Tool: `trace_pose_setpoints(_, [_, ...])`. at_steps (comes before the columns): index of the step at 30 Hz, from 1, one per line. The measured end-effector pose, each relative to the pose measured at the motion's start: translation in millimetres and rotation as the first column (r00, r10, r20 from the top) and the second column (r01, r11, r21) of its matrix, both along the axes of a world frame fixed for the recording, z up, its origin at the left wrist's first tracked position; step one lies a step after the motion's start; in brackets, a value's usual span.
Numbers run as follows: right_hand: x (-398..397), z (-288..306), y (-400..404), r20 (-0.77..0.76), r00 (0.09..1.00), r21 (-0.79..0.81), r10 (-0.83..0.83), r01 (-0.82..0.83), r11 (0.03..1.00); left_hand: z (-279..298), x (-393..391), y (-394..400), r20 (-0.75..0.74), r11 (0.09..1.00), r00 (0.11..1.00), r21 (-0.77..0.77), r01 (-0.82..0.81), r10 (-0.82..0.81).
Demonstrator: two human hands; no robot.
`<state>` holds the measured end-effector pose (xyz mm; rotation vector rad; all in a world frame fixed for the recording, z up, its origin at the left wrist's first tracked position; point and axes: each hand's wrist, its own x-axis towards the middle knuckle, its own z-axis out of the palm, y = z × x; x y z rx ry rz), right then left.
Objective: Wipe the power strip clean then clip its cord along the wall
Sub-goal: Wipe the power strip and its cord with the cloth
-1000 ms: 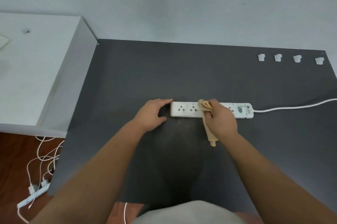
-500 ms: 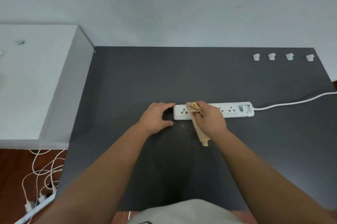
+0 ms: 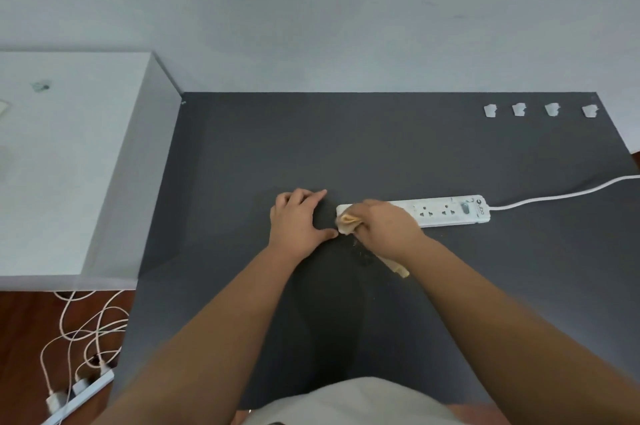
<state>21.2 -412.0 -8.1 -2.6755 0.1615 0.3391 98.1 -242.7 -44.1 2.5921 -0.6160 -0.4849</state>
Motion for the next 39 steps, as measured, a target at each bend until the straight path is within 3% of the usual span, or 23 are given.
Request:
trace_pose_setpoints(3, [-9,-1,-35,0.178,0.939,0.042,-0.295,0.292,0.955,2,-1,-1,-0.013,0.999,0.999,0.001,0.038,-0.038])
trace_pose_setpoints(5, [-12,-6,-41,0.157,0.909,0.008,-0.387,0.39,0.921,3,-3,-5,-0.009,0.997,0.997,-0.011,0.073,-0.073])
trace_pose_setpoints(9, [-23,-17,-13,0.079,0.957,-0.012,-0.28,0.282,0.959,9,-5,-18,0.03,0.988,0.987,-0.015,0.156,-0.156])
trace_pose_setpoints(12, [-38,-13,-15,0.047,0.991,0.074,-0.122,0.118,0.99,13,-3,-24,0.043,0.978,0.977,0.004,0.209,-0.209])
trace_pose_setpoints(13, [-42,-10,-24,0.07,0.986,0.119,-0.153,0.144,0.982,14,-3,-25,0.038,0.973,0.972,0.014,0.231,-0.232])
trace_pose_setpoints(15, [-50,-7,-52,0.125,0.902,0.183,-0.414,0.389,0.903,16,-2,-28,0.023,0.962,0.962,0.023,0.273,-0.273])
trace_pose_setpoints(17, [-58,-9,-82,0.116,0.742,0.143,-0.661,0.646,0.75,19,-3,-33,0.02,0.953,0.953,0.024,0.303,-0.304])
trace_pose_setpoints(19, [-63,-14,-97,0.088,0.671,0.027,-0.736,0.737,0.675,21,-5,-39,0.023,0.946,0.946,0.025,0.322,-0.323])
trace_pose_setpoints(22, [-58,-15,-82,0.057,0.725,-0.014,-0.687,0.688,0.725,21,-7,-46,0.005,0.946,0.946,0.012,0.325,-0.325])
trace_pose_setpoints(26, [-49,-13,-49,0.049,0.932,0.032,-0.36,0.358,0.933,18,-8,-49,0.018,0.937,0.938,0.046,0.346,-0.347])
trace_pose_setpoints(28, [-52,-8,-63,0.092,0.905,0.067,-0.414,0.41,0.91,18,-6,-49,0.036,0.932,0.932,0.062,0.357,-0.36])
trace_pose_setpoints(31, [-62,-5,-109,0.158,0.69,0.084,-0.706,0.704,0.706,17,-5,-50,0.045,0.924,0.924,0.082,0.374,-0.379])
trace_pose_setpoints(33, [-68,-7,-131,0.139,0.612,0.002,-0.778,0.786,0.618,17,-6,-51,0.041,0.926,0.928,0.088,0.366,-0.371])
trace_pose_setpoints(35, [-68,-9,-132,0.086,0.632,-0.047,-0.77,0.775,0.631,16,-7,-51,0.031,0.935,0.937,0.08,0.345,-0.349])
trace_pose_setpoints(39, [-57,-15,-100,0.017,0.852,0.033,-0.523,0.522,0.852,18,-10,-54,0.012,0.947,0.949,0.074,0.312,-0.314])
